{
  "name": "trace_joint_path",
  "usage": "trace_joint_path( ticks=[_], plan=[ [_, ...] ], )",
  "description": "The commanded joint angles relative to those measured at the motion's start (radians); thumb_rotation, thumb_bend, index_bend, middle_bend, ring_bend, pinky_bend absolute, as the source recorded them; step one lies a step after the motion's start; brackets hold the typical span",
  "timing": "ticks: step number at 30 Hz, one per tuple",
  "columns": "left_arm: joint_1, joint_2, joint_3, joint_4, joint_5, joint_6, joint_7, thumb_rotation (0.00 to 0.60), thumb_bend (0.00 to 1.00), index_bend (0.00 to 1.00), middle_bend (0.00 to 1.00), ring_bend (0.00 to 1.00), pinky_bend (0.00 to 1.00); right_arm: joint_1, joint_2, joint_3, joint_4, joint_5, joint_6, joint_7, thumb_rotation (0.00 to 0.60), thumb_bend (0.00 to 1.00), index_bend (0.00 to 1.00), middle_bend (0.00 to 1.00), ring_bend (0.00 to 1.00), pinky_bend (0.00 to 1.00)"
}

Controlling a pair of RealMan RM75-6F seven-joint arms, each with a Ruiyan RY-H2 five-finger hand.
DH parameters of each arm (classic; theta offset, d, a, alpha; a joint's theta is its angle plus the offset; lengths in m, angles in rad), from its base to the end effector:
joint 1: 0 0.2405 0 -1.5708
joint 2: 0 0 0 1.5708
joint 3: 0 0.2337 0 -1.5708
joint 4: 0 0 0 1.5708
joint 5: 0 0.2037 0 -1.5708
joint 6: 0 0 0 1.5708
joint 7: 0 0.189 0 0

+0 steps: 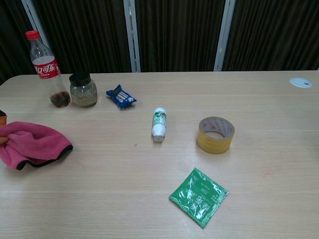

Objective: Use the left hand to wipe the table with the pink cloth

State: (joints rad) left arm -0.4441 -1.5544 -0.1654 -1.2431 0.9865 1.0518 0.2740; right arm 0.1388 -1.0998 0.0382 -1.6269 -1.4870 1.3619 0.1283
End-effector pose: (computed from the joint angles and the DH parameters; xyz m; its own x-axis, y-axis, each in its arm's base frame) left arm -0.3023 0.3394 0.0208 0.3990 0.2618 0.8788 0.8884 0.1271 -0.4412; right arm -0.2872 -0.2354 0.1369 0.2810 -0.1197 0.9522 -0.9597 -0.0306 0.2793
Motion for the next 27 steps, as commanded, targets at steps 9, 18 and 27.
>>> trace_joint_path(
  ticks=[9, 18, 27],
  plan=[
    [-0.037, -0.123, 0.008, -0.007, 0.026, -0.016, 0.026, 0.6, 0.6, 0.84, 0.58, 0.48, 0.53, -0.001, 0.002, 0.001, -0.001, 0.003, -0.002, 0.006, 0.6, 0.02, 0.0, 0.0, 0.0, 0.0],
    [-0.064, -0.198, 0.021, -0.052, 0.103, 0.012, 0.034, 0.6, 0.59, 0.84, 0.58, 0.48, 0.53, 0.0, 0.002, 0.001, 0.002, 0.004, -0.004, 0.012, 0.6, 0.02, 0.0, 0.0, 0.0, 0.0],
    [-0.086, -0.28, 0.007, -0.042, 0.118, 0.026, 0.047, 0.6, 0.59, 0.84, 0.58, 0.48, 0.53, -0.003, 0.004, 0.001, -0.001, 0.005, -0.002, 0.014, 0.6, 0.02, 0.0, 0.0, 0.0, 0.0]
  ],
)
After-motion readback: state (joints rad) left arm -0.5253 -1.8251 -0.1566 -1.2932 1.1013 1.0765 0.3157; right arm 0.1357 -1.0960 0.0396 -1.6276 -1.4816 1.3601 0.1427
